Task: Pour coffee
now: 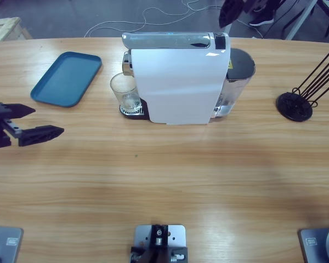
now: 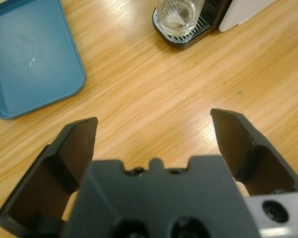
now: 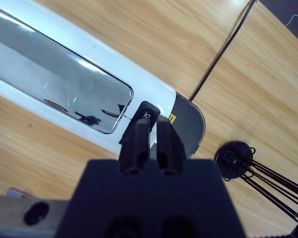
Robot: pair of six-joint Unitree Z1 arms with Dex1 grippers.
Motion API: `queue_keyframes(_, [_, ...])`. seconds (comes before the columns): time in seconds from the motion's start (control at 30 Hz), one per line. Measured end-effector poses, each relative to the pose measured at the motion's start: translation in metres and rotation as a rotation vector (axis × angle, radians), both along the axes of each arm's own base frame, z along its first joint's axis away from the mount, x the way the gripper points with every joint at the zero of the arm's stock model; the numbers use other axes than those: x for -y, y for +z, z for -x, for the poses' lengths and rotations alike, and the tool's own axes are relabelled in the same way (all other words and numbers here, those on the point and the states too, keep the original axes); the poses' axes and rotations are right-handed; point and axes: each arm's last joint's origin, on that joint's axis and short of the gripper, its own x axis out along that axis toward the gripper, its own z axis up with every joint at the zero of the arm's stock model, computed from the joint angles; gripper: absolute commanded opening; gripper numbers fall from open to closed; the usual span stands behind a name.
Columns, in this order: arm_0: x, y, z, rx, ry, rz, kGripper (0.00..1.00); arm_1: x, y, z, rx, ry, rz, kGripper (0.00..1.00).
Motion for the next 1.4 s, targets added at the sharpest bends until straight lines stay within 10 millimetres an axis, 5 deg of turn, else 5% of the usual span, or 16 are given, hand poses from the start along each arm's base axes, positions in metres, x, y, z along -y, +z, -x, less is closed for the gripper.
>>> queue_keyframes(0.57, [0.0, 0.0, 0.0, 0.0, 0.0, 0.0, 0.977, -0.005, -0.013, -0.006, -0.028, -0.01, 0.017, 0.0])
queue_keyframes(0.97, [0.0, 0.0, 0.0, 0.0, 0.0, 0.0, 0.977, -0.017, -0.017, 0.008, -0.02, -0.003, -0.002, 0.0])
queue_keyframes(1.03, [0.0, 0.0, 0.0, 0.0, 0.0, 0.0, 0.986, -0.017, -0.013, 0.01, -0.016, -0.001, -0.006, 0.973])
queue_keyframes(1.17, [0.0, 0.0, 0.0, 0.0, 0.0, 0.0, 0.999, -0.007, 0.017, 0.023, 0.008, -0.004, -0.027, 1.0])
queue_keyframes(1.4, [0.0, 0.0, 0.0, 0.0, 0.0, 0.0, 1.0, 0.052, 0.1, 0.089, 0.12, -0.042, -0.163, 1.0])
